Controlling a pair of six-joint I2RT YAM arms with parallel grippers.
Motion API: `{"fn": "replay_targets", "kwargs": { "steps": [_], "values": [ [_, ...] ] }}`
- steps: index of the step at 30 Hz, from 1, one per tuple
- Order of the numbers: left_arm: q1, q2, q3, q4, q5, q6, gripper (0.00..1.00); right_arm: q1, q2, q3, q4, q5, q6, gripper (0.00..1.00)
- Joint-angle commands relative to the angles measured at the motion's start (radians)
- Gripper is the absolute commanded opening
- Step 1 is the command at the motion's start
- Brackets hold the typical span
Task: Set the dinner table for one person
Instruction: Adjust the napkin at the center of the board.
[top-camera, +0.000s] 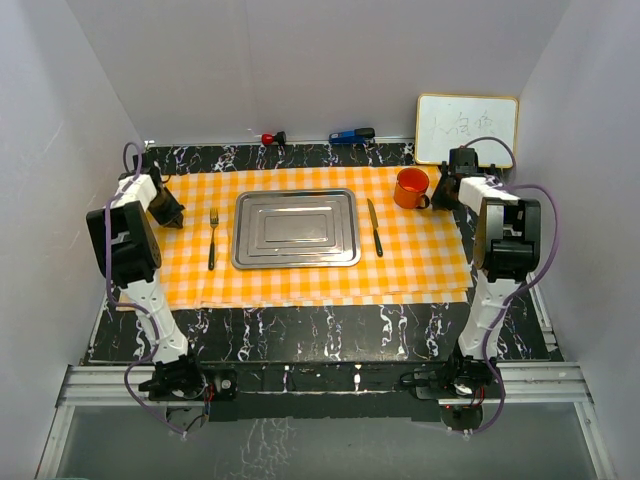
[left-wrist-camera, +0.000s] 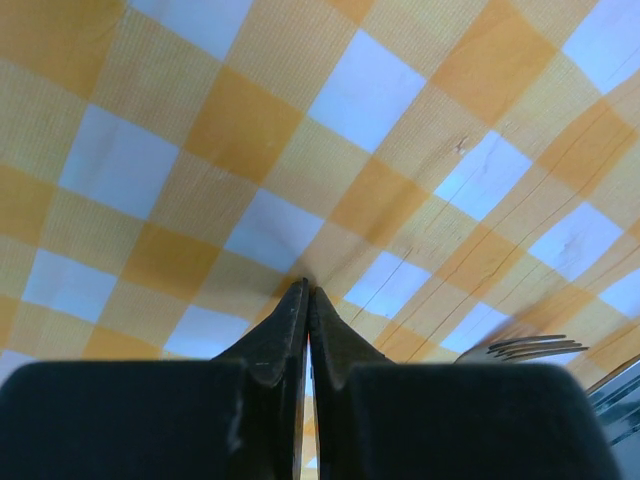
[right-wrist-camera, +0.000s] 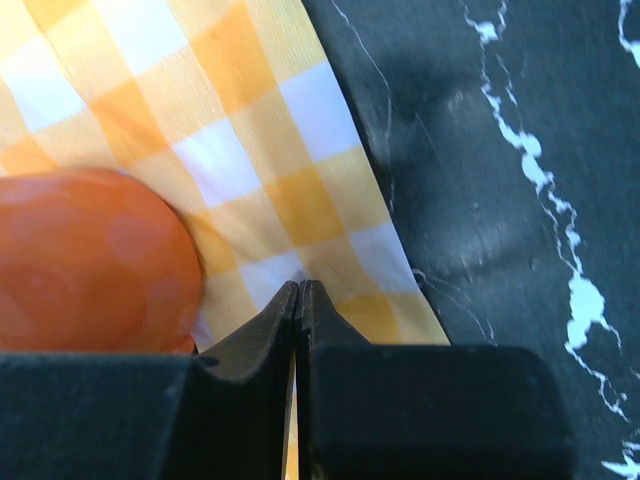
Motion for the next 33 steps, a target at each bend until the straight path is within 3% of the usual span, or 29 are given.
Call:
{"fn": "replay_targets", "kwargs": {
  "steps": [1, 19, 27, 29, 33],
  "values": [
    [0.003, -0.071, -0.040, -0.042, -0.010, 0.025, 0.00, -0.002, -0.066, -0.070, -0.053, 0.064, 0.024, 0.00],
    [0.003, -0.170, -0.196, 0.027, -0.012, 0.064, 0.00, 0.000, -0.158, -0.174, -0.060, 0.114, 0.012, 0.00],
    [0.003, -0.170, -0.192, 0.040, -0.006, 0.067, 0.00, -0.002, -0.239, -0.323, -0.011, 0.114, 0.058, 0.00],
    [0.003, -0.163, -0.178, 0.039, 0.009, 0.053, 0.13, 0.001, -0.254, -0.344, -0.018, 0.111, 0.060, 0.00],
    [0.003, -0.165, -0.156, 0.048, 0.018, 0.049, 0.49, 0.001, -0.281, -0.389, -0.014, 0.115, 0.056, 0.00]
  ]
}}
